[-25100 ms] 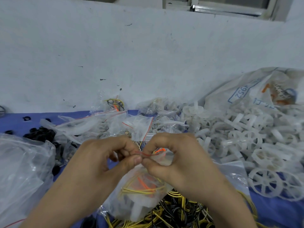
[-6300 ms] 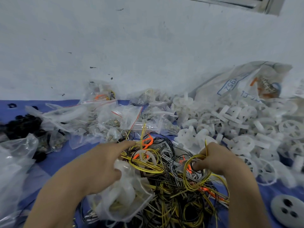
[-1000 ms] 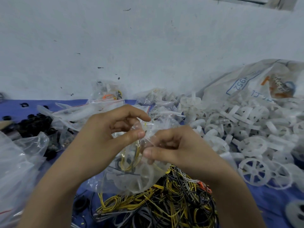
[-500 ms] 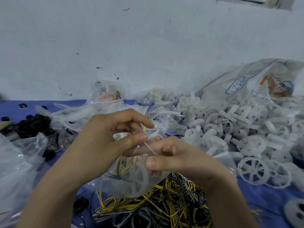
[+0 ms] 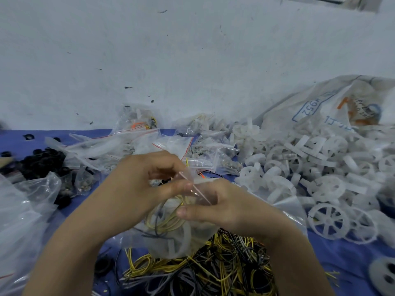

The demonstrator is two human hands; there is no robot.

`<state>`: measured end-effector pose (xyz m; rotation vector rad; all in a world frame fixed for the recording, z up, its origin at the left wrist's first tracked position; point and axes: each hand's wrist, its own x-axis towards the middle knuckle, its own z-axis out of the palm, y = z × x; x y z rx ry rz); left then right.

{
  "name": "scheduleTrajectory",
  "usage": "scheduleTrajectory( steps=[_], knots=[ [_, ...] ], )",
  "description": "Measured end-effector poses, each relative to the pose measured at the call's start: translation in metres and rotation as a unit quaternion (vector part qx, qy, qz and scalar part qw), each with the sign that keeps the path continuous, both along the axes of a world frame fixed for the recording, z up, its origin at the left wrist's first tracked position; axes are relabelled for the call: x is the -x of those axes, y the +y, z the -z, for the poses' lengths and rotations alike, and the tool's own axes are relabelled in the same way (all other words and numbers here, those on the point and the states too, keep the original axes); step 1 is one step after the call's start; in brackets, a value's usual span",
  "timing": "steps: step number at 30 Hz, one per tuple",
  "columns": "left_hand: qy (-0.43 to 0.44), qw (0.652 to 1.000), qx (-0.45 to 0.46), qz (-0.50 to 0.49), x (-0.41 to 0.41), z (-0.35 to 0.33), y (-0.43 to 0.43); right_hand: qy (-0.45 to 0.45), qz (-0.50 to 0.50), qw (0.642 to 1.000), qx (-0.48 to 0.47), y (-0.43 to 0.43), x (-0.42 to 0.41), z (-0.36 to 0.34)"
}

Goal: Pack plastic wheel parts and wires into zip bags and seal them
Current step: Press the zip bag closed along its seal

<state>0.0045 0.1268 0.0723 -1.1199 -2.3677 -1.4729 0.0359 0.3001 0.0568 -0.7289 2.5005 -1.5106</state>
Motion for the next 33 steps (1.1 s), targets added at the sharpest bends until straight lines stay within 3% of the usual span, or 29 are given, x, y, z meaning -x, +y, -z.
scheduleTrajectory(
  steps=[4, 8, 11, 21, 33],
  knots=[
    [0.019, 1.0, 0.006, -0.007, 0.002, 0.001, 0.0, 0.067, 0.118, 0.988, -0.071, 0.009, -0.002, -0.003],
    [0.032, 0.999, 0.005, -0.032, 0.004, 0.002, 0.0, 0.148, 0.231, 0.962, -0.01, 0.013, -0.006, -0.009],
    [0.041, 0.998, 0.01, -0.044, 0.003, 0.002, 0.0, 0.215, 0.222, 0.95, -0.045, 0.009, -0.006, -0.01],
    [0.094, 0.993, 0.038, -0.067, 0.001, 0.0, 0.0, 0.273, 0.195, 0.942, -0.029, 0.0, -0.002, -0.005],
    [0.067, 0.996, 0.024, -0.058, 0.002, 0.002, -0.001, 0.308, 0.185, 0.933, -0.017, -0.004, 0.0, -0.003]
  ],
)
